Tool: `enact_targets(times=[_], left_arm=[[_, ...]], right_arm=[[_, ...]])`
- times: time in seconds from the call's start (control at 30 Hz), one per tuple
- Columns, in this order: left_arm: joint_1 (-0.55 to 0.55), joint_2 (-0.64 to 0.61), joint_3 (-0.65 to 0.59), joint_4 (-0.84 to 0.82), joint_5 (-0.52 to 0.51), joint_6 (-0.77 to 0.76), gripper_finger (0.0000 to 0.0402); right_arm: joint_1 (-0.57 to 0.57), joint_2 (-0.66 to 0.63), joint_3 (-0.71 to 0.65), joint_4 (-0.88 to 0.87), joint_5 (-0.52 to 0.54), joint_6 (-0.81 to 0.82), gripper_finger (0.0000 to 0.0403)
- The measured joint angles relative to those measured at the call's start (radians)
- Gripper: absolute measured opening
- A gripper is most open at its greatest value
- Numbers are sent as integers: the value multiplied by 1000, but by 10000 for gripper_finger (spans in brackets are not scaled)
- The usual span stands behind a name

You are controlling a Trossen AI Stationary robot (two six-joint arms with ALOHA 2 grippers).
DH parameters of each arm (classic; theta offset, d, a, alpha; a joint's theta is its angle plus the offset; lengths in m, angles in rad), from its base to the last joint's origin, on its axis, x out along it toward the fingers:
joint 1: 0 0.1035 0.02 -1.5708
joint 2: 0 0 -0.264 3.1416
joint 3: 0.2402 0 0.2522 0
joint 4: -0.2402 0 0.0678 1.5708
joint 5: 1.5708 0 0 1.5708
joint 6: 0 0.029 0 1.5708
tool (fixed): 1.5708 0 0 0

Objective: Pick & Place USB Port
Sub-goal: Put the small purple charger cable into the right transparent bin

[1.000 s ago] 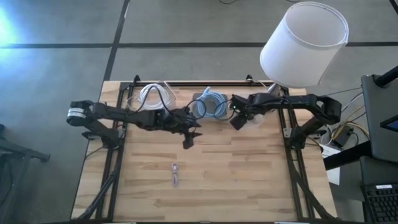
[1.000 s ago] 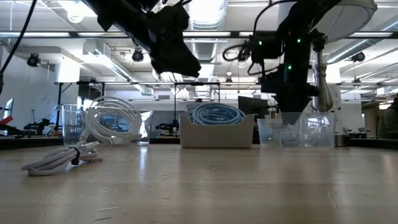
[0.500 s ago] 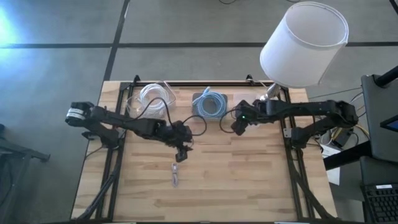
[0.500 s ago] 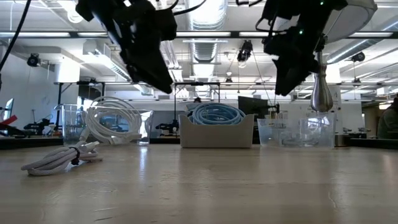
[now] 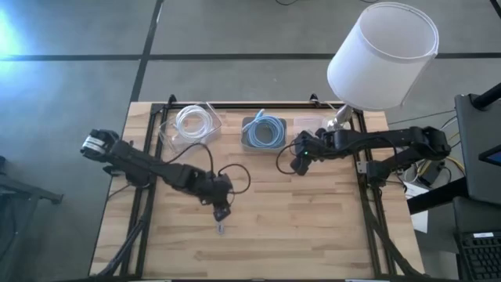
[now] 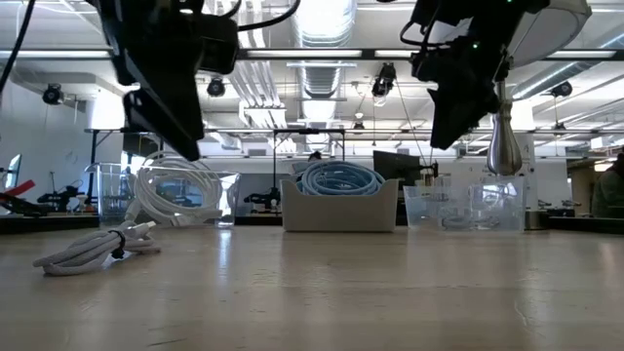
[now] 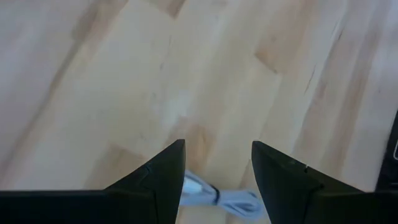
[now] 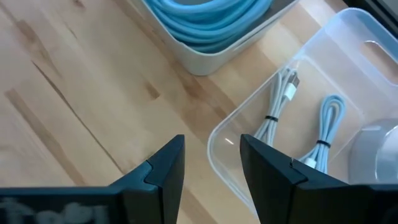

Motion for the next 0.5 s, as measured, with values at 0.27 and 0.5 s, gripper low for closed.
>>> enact_targets(times=[0.27, 0.5], left_arm=[[-113, 0, -1, -60, -103, -294, 188], [-189, 0, -1, -74, -174, -481, 188]], right_arm=[[0, 21, -2, -1, -1, 0, 153], [0, 21, -3, -1, -1, -37, 153]])
